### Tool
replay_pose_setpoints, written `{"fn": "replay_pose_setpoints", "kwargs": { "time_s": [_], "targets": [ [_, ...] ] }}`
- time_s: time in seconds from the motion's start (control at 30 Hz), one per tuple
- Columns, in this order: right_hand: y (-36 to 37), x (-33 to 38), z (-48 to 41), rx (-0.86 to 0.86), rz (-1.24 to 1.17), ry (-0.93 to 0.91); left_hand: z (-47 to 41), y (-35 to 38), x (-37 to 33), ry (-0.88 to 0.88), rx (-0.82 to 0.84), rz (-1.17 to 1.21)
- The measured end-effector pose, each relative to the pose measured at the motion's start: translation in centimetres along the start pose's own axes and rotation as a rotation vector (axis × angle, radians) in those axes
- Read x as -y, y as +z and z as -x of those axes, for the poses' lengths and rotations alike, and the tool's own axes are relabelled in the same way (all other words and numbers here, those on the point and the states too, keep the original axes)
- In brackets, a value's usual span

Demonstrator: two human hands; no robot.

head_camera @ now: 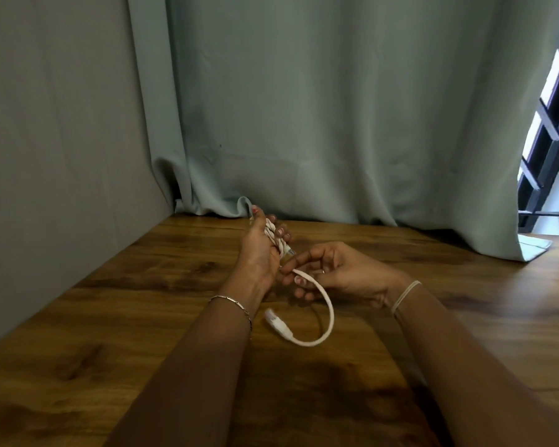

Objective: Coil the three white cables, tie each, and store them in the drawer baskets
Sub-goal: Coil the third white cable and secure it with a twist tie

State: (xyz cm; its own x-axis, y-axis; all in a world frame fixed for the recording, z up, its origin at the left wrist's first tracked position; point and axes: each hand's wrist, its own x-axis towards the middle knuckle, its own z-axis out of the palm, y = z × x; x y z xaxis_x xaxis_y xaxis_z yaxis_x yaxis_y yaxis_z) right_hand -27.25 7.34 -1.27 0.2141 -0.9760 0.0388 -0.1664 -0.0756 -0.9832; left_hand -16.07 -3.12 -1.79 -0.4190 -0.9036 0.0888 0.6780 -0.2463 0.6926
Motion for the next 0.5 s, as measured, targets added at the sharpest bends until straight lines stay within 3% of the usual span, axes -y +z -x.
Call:
{"fn": "replay_pose_setpoints", "kwargs": {
  "time_s": [0.17, 0.27, 0.4, 0.5],
  "targets": [
    [-0.3, 0.6, 0.2, -0.171, -0.054, -0.169, -0.5, -0.5, 1.6, 0.065, 0.072, -0.489],
    [-0.6, 0.8, 0.3, -0.341, -0.025, -0.264, -0.3, -0.7, 2.4, 0.046, 0.250, -0.694],
    [-1.5, 0.9, 0.2, -0.600, -0.073, -0.343, 0.8, -0.4, 2.5, -0.068, 0.297, -0.843],
    [-2.3, 0.6, 0.2, -0.702, -0.035, -0.353, 1.9, 0.3, 2.2, -0.184, 0.336, -0.831]
  ]
}}
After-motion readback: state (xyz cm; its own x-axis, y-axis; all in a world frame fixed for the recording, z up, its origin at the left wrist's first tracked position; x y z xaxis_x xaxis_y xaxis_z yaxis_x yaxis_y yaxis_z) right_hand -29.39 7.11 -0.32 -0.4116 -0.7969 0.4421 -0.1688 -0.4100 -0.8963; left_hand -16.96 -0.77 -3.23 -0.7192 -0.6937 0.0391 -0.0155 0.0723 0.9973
